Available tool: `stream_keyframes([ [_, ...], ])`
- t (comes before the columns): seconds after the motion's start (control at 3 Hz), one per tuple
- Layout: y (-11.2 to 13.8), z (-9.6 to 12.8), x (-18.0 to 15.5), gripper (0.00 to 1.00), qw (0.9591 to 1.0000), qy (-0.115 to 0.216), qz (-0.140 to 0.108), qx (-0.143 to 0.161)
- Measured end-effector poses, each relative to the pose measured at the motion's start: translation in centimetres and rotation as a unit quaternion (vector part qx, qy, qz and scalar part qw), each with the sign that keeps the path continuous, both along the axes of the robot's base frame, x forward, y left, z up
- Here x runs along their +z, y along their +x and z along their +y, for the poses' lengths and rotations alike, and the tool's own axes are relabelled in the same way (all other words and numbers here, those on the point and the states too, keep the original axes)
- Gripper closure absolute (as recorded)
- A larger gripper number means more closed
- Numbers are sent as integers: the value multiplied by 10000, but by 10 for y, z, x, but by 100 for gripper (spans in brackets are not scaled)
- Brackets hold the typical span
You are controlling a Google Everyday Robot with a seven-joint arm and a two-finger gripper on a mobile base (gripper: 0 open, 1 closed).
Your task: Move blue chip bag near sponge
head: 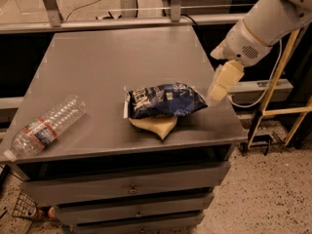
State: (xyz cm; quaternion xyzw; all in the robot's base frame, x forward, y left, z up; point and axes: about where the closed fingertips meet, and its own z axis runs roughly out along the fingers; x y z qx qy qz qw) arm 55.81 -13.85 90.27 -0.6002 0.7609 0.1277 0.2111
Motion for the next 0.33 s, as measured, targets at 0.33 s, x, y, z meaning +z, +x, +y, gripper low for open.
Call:
stream_keyframes([
  [0.33, 12, -54, 2, 0, 9989, -103, -240, -384],
])
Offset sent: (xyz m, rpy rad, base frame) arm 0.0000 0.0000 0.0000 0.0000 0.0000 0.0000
